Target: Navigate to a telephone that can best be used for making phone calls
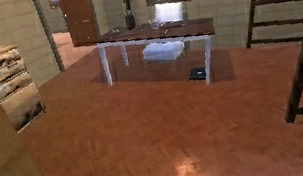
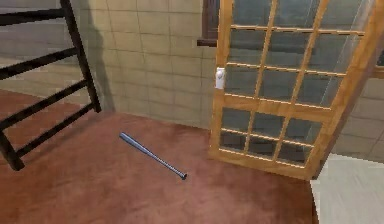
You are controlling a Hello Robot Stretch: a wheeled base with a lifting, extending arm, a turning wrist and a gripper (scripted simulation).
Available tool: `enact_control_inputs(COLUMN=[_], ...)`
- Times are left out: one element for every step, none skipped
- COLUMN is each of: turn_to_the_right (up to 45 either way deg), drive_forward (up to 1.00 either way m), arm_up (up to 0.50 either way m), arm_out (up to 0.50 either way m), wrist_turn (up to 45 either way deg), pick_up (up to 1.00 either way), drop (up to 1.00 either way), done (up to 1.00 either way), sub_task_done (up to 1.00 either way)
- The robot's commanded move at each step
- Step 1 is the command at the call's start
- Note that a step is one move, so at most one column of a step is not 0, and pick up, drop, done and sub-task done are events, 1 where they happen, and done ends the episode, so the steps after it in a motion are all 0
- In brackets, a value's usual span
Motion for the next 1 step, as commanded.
enact_control_inputs(turn_to_the_right=[0.0], drive_forward=[0.45], arm_up=[0.00], arm_out=[0.00], wrist_turn=[0.0], pick_up=[0.00], drop=[0.00], done=[0.00], sub_task_done=[0.00])
